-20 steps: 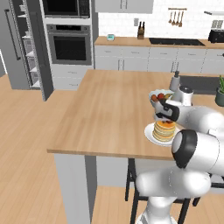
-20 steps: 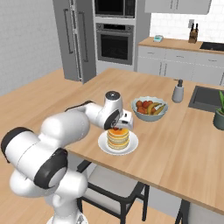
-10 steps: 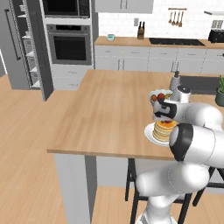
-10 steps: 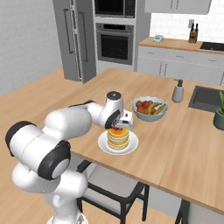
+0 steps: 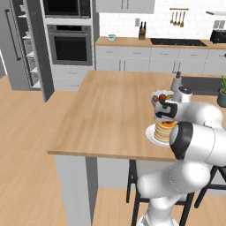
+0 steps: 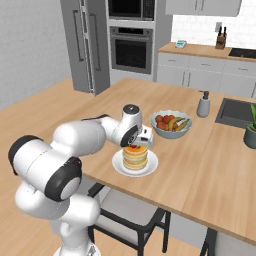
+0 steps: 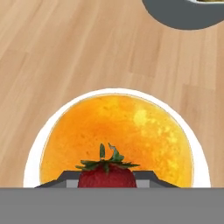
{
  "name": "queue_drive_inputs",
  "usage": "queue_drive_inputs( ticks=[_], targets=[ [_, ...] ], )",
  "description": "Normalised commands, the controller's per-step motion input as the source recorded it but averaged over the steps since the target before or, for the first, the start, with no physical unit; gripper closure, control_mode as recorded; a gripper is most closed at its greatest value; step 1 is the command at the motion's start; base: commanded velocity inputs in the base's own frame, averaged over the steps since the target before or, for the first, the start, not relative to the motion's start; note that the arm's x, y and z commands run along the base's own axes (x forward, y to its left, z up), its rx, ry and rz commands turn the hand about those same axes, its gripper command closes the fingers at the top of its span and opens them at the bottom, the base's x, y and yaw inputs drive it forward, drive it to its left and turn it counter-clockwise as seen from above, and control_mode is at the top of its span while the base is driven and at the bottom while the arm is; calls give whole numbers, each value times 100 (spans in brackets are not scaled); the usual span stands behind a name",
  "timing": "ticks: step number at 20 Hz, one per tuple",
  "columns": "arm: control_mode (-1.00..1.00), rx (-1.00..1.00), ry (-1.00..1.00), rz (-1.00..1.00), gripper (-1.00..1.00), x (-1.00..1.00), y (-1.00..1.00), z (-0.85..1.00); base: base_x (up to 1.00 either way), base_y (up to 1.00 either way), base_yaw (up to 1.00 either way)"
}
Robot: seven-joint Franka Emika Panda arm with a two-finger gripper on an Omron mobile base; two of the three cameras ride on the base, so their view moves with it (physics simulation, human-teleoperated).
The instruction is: Take the strawberry from the fridge and place it on top of the pancake, located on the dining counter.
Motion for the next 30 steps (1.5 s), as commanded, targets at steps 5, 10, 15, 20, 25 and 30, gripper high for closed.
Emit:
queue_drive_inputs(
  ticks=[5,10,15,20,25,30],
  targets=[
    [-100,0,0,0,-100,-10,-3,-26,0,0,0],
    [-100,0,0,0,-100,-12,-6,-24,0,0,0],
    [-100,0,0,0,-100,-4,0,-19,0,0,0],
    [-100,0,0,0,-100,-24,0,-1,0,0,0],
    [-100,0,0,0,-100,-23,0,0,0,0,0],
    [-100,0,-4,0,-100,-21,0,10,0,0,0]
  ],
)
